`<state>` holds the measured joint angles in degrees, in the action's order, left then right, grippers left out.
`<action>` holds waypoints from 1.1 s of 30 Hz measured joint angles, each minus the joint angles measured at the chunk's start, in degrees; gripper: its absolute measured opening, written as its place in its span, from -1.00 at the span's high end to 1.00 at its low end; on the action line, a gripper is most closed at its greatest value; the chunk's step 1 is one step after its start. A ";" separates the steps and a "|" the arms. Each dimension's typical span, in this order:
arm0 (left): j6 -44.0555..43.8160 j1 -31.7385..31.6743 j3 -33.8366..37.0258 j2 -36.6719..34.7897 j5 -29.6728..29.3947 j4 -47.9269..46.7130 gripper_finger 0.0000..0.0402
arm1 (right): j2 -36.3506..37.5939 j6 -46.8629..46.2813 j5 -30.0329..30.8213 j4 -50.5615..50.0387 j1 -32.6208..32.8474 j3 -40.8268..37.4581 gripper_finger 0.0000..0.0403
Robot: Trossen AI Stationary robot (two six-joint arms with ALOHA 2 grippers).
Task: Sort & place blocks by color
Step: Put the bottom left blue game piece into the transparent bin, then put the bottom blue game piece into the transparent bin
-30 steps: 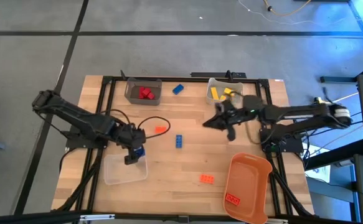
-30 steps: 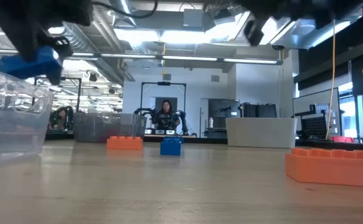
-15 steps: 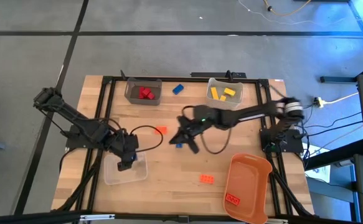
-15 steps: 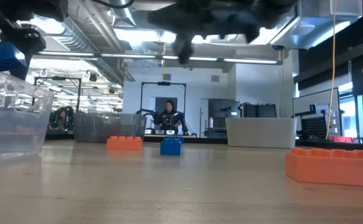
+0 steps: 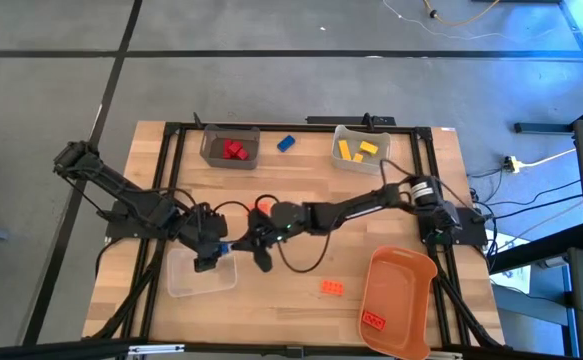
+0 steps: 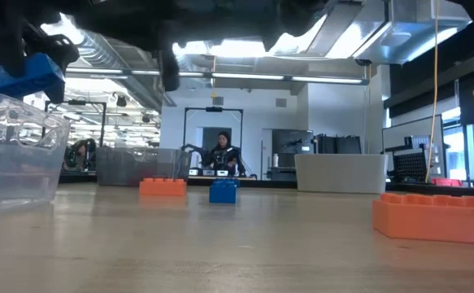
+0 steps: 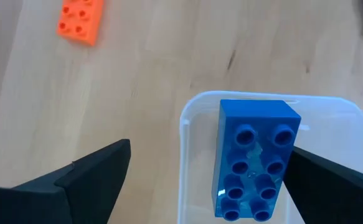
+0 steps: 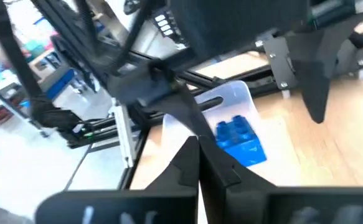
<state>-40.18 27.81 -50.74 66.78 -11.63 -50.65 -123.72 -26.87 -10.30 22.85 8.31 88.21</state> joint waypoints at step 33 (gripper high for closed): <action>-6.85 5.32 0.00 -1.16 3.66 0.18 -0.95 | -10.47 0.38 2.76 0.55 3.19 11.42 1.00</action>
<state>-47.03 33.13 -50.74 65.62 -7.97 -50.48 -134.19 -26.48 -7.54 23.40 11.50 99.63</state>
